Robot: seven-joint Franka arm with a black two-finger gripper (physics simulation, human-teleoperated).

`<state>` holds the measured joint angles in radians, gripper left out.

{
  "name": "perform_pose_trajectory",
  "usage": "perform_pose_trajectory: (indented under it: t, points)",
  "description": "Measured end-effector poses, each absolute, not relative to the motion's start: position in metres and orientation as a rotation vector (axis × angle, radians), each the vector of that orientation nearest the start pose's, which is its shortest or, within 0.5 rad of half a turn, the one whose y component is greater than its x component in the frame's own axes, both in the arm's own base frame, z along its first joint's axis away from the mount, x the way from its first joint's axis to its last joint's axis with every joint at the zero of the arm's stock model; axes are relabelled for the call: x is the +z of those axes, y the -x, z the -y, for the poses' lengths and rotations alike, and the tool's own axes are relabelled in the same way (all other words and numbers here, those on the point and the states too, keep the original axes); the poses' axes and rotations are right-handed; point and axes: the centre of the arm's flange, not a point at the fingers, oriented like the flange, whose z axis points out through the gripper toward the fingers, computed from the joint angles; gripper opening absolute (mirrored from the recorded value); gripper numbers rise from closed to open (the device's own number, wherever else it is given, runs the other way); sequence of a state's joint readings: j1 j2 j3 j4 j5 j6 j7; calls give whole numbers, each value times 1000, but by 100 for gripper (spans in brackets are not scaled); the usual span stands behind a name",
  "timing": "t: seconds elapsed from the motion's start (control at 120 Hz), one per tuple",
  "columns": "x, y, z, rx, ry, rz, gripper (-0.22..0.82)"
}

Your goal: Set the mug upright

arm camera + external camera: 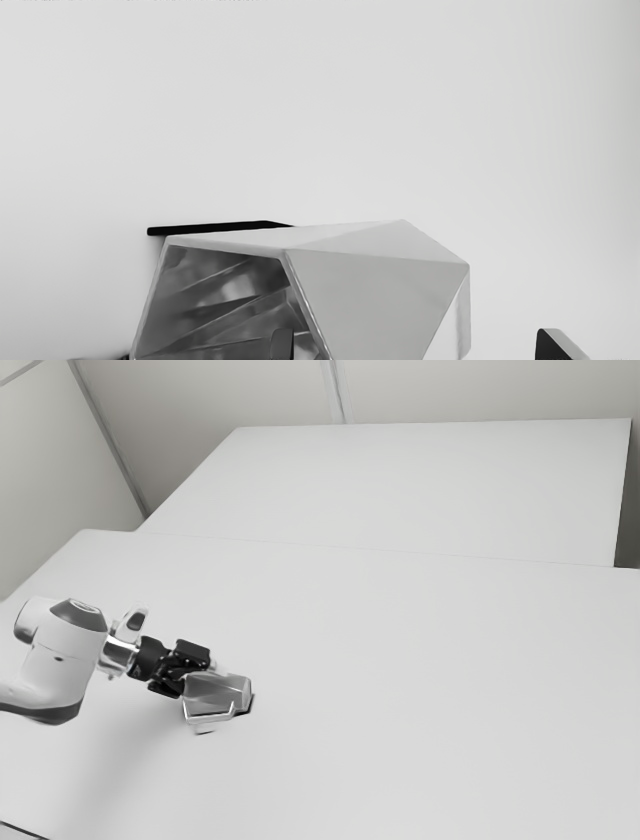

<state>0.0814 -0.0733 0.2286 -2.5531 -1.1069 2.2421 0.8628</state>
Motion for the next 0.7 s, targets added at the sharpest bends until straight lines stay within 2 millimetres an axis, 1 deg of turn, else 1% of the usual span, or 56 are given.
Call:
perform_pose_trajectory:
  t: [0.092,0.25,0.308,0.458,0.567,0.633,0.7]
  points:
    - [286,-421,-105,324,-2325,-310,39]
    - [287,-422,-101,351,-2315,-270,11]
    - [288,-422,-100,359,-2315,-254,4]
    - [291,-424,-97,378,-2319,-212,-6]
    - [299,-425,-95,402,-2316,-180,-10]
    - [305,-427,-91,418,-2312,-154,-14]
    - [311,-429,-87,432,-2310,-124,-15]
